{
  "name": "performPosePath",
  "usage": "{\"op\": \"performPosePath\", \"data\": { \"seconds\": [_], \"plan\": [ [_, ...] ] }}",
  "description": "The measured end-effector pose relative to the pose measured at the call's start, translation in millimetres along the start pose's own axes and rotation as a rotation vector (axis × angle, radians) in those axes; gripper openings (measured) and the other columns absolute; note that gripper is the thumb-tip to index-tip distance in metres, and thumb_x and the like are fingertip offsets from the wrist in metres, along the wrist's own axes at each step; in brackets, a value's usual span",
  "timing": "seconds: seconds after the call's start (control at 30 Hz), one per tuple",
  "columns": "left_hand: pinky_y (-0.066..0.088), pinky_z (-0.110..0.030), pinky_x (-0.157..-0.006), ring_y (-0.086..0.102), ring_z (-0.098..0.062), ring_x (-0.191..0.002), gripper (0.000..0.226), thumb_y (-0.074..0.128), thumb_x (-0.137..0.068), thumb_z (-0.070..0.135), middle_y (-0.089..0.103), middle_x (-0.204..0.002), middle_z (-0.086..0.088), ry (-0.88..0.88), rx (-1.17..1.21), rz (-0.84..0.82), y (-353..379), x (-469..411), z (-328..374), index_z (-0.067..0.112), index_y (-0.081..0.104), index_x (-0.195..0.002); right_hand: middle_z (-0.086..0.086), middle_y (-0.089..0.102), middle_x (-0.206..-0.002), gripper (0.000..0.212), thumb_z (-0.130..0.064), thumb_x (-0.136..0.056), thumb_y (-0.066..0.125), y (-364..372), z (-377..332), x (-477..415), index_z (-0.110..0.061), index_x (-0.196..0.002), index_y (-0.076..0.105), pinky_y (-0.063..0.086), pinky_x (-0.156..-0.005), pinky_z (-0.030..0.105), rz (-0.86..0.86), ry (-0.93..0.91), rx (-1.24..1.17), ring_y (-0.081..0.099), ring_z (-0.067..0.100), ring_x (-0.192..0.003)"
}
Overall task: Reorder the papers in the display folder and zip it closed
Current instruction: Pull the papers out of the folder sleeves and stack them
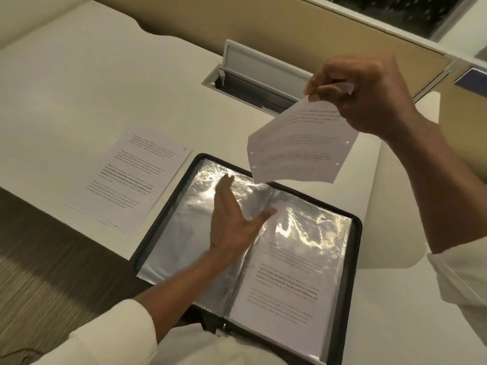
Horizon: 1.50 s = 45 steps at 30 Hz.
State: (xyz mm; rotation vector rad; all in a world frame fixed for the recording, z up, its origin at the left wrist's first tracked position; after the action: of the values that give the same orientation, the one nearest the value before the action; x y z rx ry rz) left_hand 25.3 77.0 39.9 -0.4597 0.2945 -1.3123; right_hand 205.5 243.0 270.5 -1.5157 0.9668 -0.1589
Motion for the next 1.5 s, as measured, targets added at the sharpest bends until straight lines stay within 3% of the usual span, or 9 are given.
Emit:
{"op": "performPosePath", "data": {
  "seconds": [0.1,0.17,0.3,0.5,0.67,0.83,0.97,1.13,1.5],
  "plan": [
    [0.044,-0.05,-0.119,0.035,-0.022,-0.154,0.111,0.079,-0.081,0.071,0.033,-0.166,-0.003,0.016,0.068,0.11,-31,-25,8,0.018,0.025,-0.162,-0.001,0.075,-0.099,0.017,-0.022,-0.096,0.076,9,-16,-15,-0.005,-0.096,0.078,0.045,-0.073,0.006,-0.063,-0.001,-0.078,0.064,0.005,-0.079],
    [0.055,-0.044,-0.107,0.054,-0.015,-0.134,0.075,0.084,-0.086,0.054,0.054,-0.144,0.001,0.052,0.114,0.166,-51,-35,11,0.023,0.048,-0.143,-0.001,0.075,-0.097,0.015,-0.021,-0.095,0.078,16,-23,-25,-0.006,-0.096,0.077,0.045,-0.071,0.005,-0.095,0.018,-0.149,0.066,-0.001,-0.082],
    [0.063,-0.024,-0.076,0.07,0.001,-0.097,0.02,0.079,-0.097,0.028,0.073,-0.11,0.013,0.06,0.218,0.192,-88,-40,7,0.028,0.069,-0.114,0.0,0.078,-0.096,0.006,-0.016,-0.093,0.08,39,-32,-43,-0.013,-0.097,0.076,0.062,-0.069,0.035,-0.166,0.096,-0.264,0.074,0.011,-0.083],
    [0.066,-0.051,-0.084,0.078,-0.018,-0.097,0.02,0.076,-0.099,0.032,0.081,-0.105,0.005,-0.124,0.404,0.175,-139,-52,-38,0.019,0.076,-0.115,-0.005,0.078,-0.092,0.028,-0.03,-0.084,0.088,93,-25,-60,-0.015,-0.102,0.074,0.063,-0.071,0.045,-0.215,0.311,-0.368,0.074,0.014,-0.079],
    [0.066,-0.037,-0.082,0.078,-0.015,-0.098,0.02,0.076,-0.099,0.026,0.081,-0.108,0.006,-0.205,0.504,0.191,-186,-66,-65,0.019,0.074,-0.118,0.008,0.079,-0.096,0.056,-0.023,-0.079,0.091,161,-22,-50,-0.011,-0.125,0.061,0.063,-0.071,0.038,-0.128,0.684,-0.752,0.078,0.021,-0.083],
    [0.065,-0.036,-0.082,0.078,-0.016,-0.096,0.021,0.077,-0.098,0.028,0.081,-0.106,0.006,-0.267,0.456,0.186,-231,-90,-99,0.018,0.075,-0.116,0.024,0.077,-0.099,0.041,-0.007,-0.085,0.085,243,-63,-23,-0.001,-0.121,0.064,0.065,-0.073,0.039,-0.231,0.885,-1.003,0.077,0.031,-0.085],
    [0.065,-0.039,-0.085,0.078,-0.016,-0.093,0.024,0.081,-0.095,0.034,0.081,-0.104,0.006,-0.291,0.324,0.184,-261,-113,-126,0.018,0.077,-0.113,0.01,0.079,-0.09,0.024,0.002,-0.089,0.079,301,-107,-11,0.003,-0.11,0.068,0.059,-0.06,0.027,-0.195,1.066,-1.03,0.077,0.015,-0.073],
    [0.066,-0.042,-0.08,0.077,-0.019,-0.085,0.024,0.083,-0.093,0.034,0.08,-0.097,0.002,-0.269,0.027,0.152,-289,-146,-162,0.014,0.078,-0.105,0.015,0.079,-0.095,0.018,0.0,-0.087,0.082,356,-155,-10,0.0,-0.101,0.071,0.067,-0.075,0.045,-0.208,1.256,-1.041,0.079,0.032,-0.082],
    [0.062,-0.044,-0.072,0.07,-0.031,-0.079,0.025,0.081,-0.091,0.038,0.076,-0.094,-0.009,-0.344,-0.486,0.047,-294,-183,-207,0.015,0.072,-0.095,0.005,0.078,-0.09,0.024,-0.002,-0.083,0.086,405,-194,-17,-0.01,-0.087,0.065,0.067,-0.065,0.042,-0.165,1.438,-0.91,0.078,0.021,-0.063]
  ]
}}
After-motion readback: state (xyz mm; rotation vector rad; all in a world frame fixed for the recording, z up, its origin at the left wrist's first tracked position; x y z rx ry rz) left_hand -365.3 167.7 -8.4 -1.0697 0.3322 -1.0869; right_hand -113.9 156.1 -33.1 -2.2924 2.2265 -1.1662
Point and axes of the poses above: each hand's wrist, its own x-axis away from the middle knuckle, its own y-axis out of the palm, z = x × y, the point moved 3 cm from there along -x, towards the middle knuckle
